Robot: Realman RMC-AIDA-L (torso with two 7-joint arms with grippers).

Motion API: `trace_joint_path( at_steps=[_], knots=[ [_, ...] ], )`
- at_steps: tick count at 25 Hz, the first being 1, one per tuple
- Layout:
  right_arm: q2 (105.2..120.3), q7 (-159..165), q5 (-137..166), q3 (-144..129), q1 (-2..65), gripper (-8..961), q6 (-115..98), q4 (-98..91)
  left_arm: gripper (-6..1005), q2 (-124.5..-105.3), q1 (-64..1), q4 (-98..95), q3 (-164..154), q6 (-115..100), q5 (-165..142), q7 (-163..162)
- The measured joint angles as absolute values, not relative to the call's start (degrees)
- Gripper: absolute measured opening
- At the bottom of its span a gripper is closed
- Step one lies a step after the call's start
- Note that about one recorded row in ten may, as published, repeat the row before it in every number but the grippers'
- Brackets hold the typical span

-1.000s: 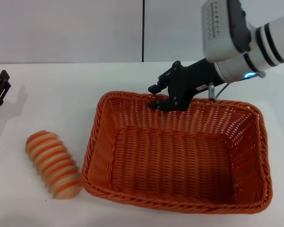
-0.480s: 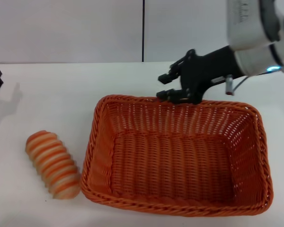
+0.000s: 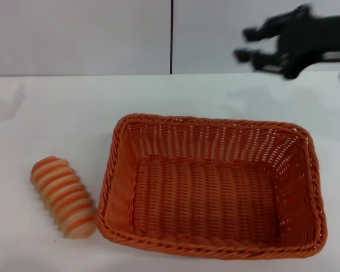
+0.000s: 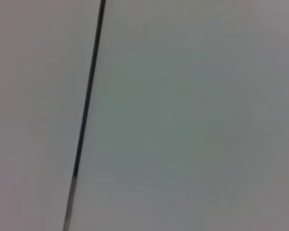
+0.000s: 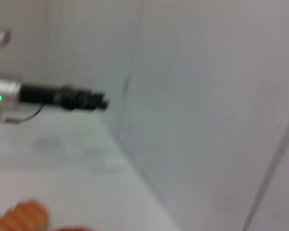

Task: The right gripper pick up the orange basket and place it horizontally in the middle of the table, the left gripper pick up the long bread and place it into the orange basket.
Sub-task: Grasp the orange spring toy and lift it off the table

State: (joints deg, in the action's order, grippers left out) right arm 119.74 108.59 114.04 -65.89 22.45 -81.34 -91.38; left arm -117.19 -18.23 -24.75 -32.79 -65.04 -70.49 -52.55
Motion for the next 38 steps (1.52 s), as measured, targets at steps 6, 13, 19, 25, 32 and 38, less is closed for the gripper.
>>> trace_joint_path(
  at_steps=[6, 13, 19, 25, 32, 38],
  knots=[
    [119.51, 107.6, 96.8, -51.3, 15.0, 355, -85.3, -87.2, 681, -114.36, -18.1, -46.7, -35.2, -64.2, -93.2, -84.5],
    [119.27, 101.5, 86.7, -43.9, 10.1, 355, -86.2, -78.4, 681, -112.89, -21.3, -63.7, -35.2, -71.0, -115.9, -104.6],
    [119.05, 97.9, 85.0, -39.0, 9.3, 355, -87.6, -71.3, 681, -112.11, -25.3, -70.6, -35.2, -78.5, -128.4, -112.6],
    [118.62, 96.2, 84.9, -36.4, 10.3, 355, -88.3, -66.7, 681, -111.63, -31.7, -72.2, -35.3, -93.6, -148.4, -115.8],
    [118.42, 95.5, 85.1, -35.9, 11.4, 355, -88.6, -64.2, 681, -111.36, -31.7, -71.2, -33.3, -106.2, -148.8, -114.0],
    [118.38, 94.8, 85.1, -35.8, 11.6, 355, -89.3, -63.1, 681, -112.29, -29.4, -71.5, -33.2, -107.9, -148.9, -113.9]
  ],
)
